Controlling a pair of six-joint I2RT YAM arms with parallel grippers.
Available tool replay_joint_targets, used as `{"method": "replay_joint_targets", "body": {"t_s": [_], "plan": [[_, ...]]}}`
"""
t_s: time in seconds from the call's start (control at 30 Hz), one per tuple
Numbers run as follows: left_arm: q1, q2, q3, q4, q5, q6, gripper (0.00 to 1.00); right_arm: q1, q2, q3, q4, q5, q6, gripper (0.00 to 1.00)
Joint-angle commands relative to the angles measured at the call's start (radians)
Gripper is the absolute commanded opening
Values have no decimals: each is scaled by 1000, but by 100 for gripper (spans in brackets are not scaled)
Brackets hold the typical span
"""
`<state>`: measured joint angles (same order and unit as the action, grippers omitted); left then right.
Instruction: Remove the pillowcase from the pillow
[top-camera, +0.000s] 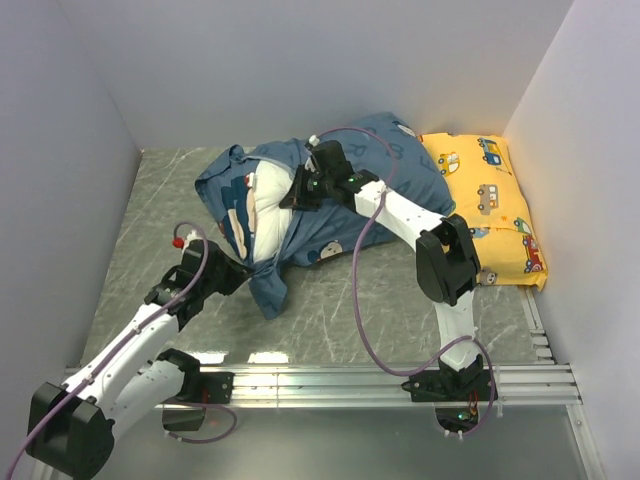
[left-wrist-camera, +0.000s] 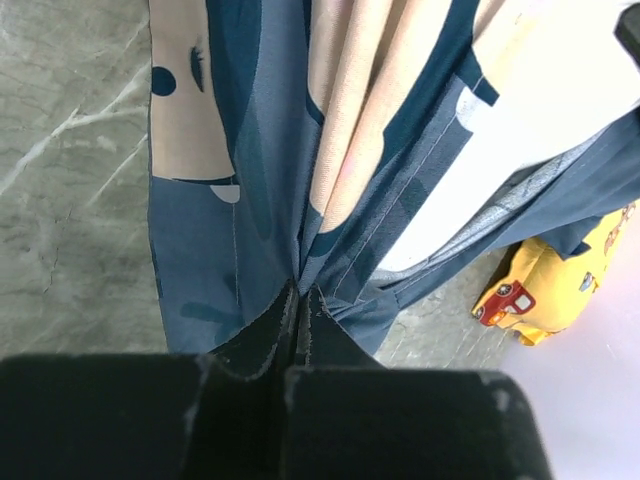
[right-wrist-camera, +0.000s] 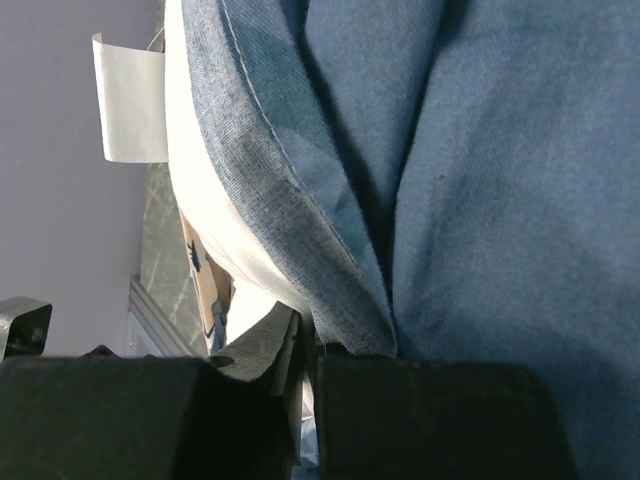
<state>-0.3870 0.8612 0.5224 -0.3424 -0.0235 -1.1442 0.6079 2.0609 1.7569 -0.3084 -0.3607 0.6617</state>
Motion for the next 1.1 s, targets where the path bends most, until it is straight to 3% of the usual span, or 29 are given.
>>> {"method": "replay_joint_targets", "body": {"t_s": [0.0, 0.13, 0.37, 0.47, 0.6, 0.8, 1.07], "plan": [[-3, 27, -24, -135, 31, 47, 0, -74, -45, -14, 144, 249, -39, 0], [-3, 87, -73, -84, 30, 38, 0, -79, -77, -36, 160, 224, -25, 0], [2, 196, -136, 19, -7, 12, 1, -80, -108, 98, 75, 174, 7, 0], [55, 234, -144, 66, 2, 21, 0, -73, -139, 101, 61, 111, 18, 0], [198, 314, -122, 167, 40, 43, 1, -47, -258, -125, 155, 17, 24, 0], [254, 389, 16, 187, 27, 38, 1, 62, -453, -456, 198, 12, -49, 0], [252, 382, 99, 186, -73, 35, 1, 191, -389, -585, 157, 146, -151, 0]]}}
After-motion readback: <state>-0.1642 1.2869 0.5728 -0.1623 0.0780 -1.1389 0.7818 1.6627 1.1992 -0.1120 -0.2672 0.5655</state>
